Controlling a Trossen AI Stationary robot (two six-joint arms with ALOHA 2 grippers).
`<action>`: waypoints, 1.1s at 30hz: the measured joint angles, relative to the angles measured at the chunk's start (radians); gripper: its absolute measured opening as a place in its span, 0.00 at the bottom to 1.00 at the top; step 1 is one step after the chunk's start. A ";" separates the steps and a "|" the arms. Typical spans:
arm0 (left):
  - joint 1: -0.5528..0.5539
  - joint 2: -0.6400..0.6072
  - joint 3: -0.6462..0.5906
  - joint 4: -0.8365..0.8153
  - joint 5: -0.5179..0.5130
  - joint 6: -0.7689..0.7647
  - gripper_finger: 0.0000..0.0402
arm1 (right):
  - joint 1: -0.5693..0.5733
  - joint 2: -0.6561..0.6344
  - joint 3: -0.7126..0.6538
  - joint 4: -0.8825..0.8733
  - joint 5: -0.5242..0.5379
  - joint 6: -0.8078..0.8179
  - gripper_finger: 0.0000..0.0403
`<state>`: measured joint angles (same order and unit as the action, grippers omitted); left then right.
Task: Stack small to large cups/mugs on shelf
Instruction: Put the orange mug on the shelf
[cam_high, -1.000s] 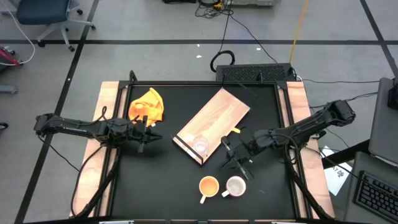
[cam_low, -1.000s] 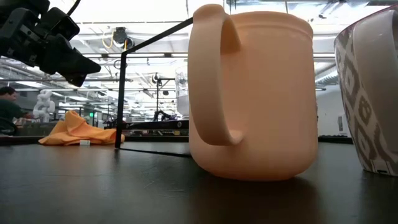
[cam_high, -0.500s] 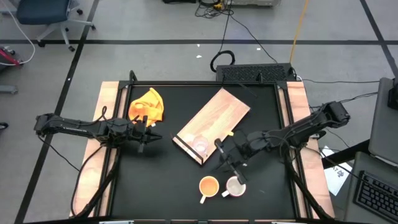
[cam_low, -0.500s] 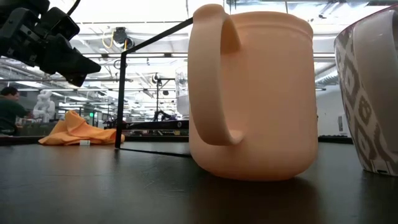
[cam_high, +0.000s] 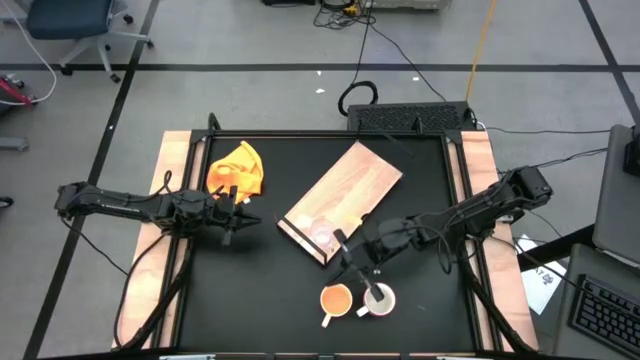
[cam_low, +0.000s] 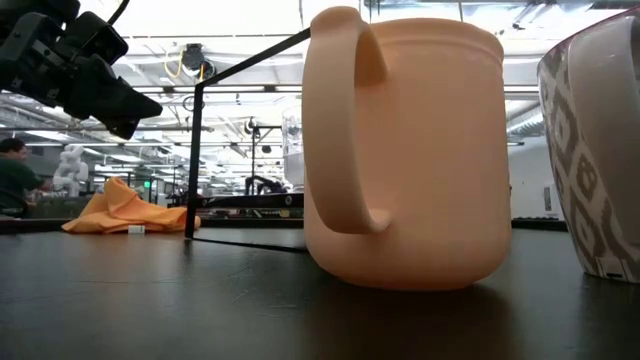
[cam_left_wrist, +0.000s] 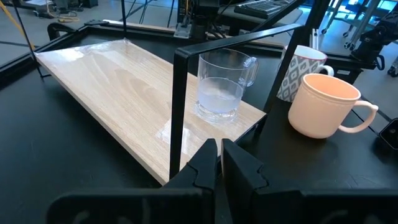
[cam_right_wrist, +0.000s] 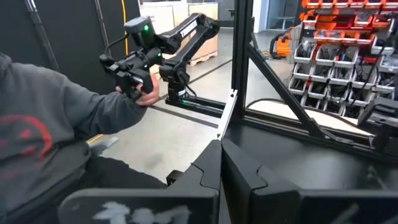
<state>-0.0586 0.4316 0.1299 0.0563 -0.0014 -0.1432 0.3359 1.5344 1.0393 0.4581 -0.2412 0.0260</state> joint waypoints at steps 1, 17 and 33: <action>0.000 0.000 0.000 0.000 0.000 0.000 0.06 | 0.000 -0.001 0.000 0.001 0.000 0.004 0.00; 0.000 0.000 0.000 -0.001 0.000 0.008 0.06 | -0.015 0.000 0.093 -0.362 0.000 0.049 0.00; 0.000 0.000 0.000 -0.001 0.000 -0.002 0.06 | -0.026 0.020 0.116 -0.518 -0.026 0.132 0.00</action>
<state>-0.0586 0.4316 0.1299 0.0556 -0.0015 -0.1450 0.3099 1.5541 1.1549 -0.0598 -0.2674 0.1578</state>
